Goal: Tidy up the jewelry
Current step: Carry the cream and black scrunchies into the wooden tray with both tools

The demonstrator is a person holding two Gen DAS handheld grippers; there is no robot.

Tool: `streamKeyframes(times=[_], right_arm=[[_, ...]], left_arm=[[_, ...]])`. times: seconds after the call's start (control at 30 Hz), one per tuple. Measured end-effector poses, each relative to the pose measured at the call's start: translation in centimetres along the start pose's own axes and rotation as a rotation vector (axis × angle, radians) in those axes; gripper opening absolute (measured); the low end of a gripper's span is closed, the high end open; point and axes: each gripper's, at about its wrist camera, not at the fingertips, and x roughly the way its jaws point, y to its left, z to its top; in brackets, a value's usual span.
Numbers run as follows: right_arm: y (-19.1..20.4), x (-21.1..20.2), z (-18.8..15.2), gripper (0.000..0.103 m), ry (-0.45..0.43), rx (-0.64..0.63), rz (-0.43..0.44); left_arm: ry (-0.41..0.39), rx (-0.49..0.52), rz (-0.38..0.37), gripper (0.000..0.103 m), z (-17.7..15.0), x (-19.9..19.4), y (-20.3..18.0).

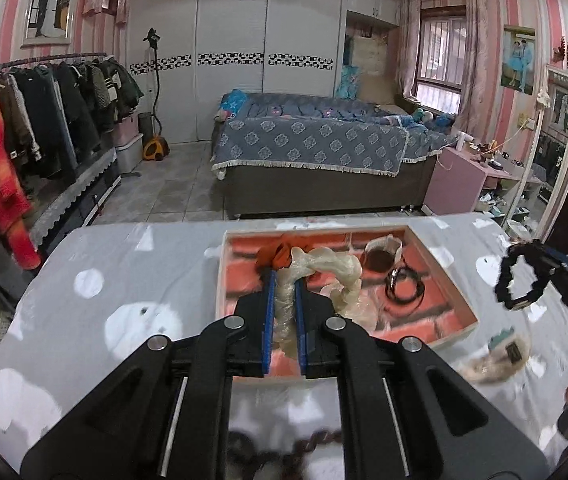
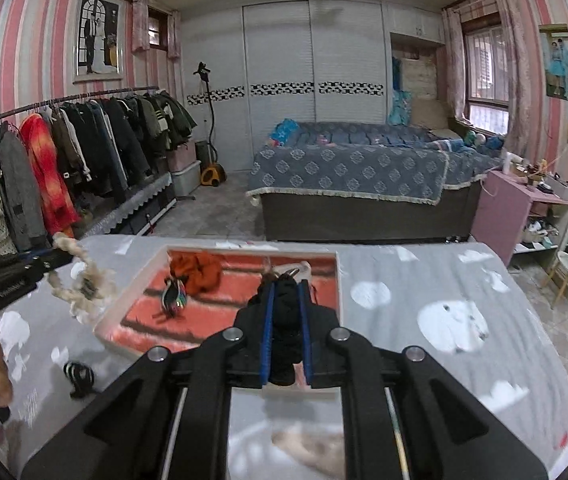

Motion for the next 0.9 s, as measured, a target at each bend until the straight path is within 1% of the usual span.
streamKeyframes(times=[0.1,0.2,0.27,0.33,0.47,0.6,0.67,0.77,0.9], right_arm=[[0.4,1.8,0.9,0.012,-0.007,0.002,0.007],[0.8,3.7,1.4,0.012,-0.005,0.009,0.006],[1.1,4.7,1.6,0.012,0.000,0.008,0.000],[1.4,5.9,1.5,0.012,0.003,-0.005,-0.016],[1.5,7.8,0.8,0.012,0.020,0.000,-0.025],[1.2,10.0,-0.2,0.012,0.054,-0.001,-0.031],[1.0,11.2,-0.6,0.012,0.079,0.018,-0.020],[0.8,12.5,-1.2,0.012,0.106,0.016,-0.042],[0.2,13.4,-1.7,0.012,0.135,0.034,-0.059]], left_arm=[[-0.004,0.000,-0.010,0.008,1.0,1.7,-0.6],[0.023,-0.040,-0.040,0.008,1.7,3.9,-0.5],[0.031,-0.042,-0.033,0.008,1.8,5.1,-0.6],[0.045,-0.030,-0.017,0.008,1.6,6.4,-0.9],[0.081,-0.036,-0.014,0.008,0.8,8.9,-0.6],[0.107,-0.013,0.015,0.008,0.0,10.7,-0.5],[0.123,-0.001,0.031,0.008,-0.4,11.6,-0.2],[0.155,-0.002,0.029,0.008,-1.0,12.8,-0.2],[0.188,0.023,0.043,0.008,-1.8,14.0,-0.9]])
